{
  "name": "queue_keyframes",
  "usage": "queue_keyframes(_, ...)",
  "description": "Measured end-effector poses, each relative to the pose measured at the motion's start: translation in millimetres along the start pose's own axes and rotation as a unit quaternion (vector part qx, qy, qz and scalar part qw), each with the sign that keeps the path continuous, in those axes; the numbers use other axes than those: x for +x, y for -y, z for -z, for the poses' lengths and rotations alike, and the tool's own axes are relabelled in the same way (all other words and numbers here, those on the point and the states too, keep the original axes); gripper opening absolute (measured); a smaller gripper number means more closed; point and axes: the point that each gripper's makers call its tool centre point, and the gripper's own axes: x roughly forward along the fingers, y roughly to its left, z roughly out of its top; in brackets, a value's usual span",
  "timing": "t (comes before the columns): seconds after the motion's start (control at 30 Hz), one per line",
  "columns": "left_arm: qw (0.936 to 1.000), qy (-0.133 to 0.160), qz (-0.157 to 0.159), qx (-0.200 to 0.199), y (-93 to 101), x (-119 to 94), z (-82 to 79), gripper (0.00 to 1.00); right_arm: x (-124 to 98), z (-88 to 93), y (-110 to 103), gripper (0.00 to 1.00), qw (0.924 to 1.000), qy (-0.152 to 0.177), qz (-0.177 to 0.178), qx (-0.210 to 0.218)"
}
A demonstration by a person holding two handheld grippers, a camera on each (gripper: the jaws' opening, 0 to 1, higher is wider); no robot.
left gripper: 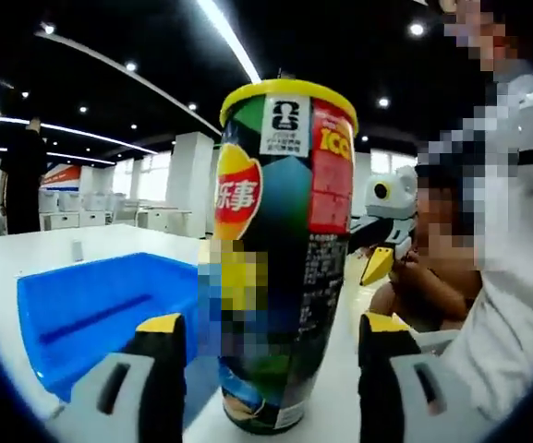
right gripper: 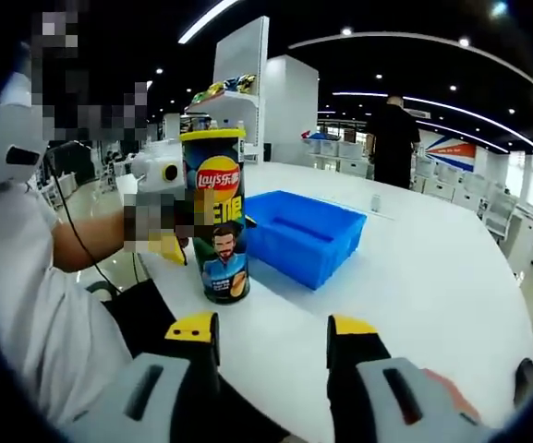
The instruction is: Open the lid of the chip container on the table, take out the chips, place them into the box in front of the container, and close the lid
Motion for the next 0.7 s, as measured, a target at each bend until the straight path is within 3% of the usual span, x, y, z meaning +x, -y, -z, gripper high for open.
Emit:
queue_keyframes(0.27,0.9998,0.008,0.016,-0.004,5.2,1,-2.3,0.61,4,3.2,-5,0.45,1.0,-0.004,-0.008,-0.003)
queue_keyframes(0.57,0.9997,0.011,0.021,-0.002,9.8,-1,-0.7,0.61,4,3.6,-6,0.45,0.9999,-0.001,-0.01,0.0)
queue_keyframes(0.7,0.9995,0.027,0.017,0.001,7.4,-5,-3.9,0.57,3,2.6,-7,0.45,0.9999,0.002,-0.012,-0.002)
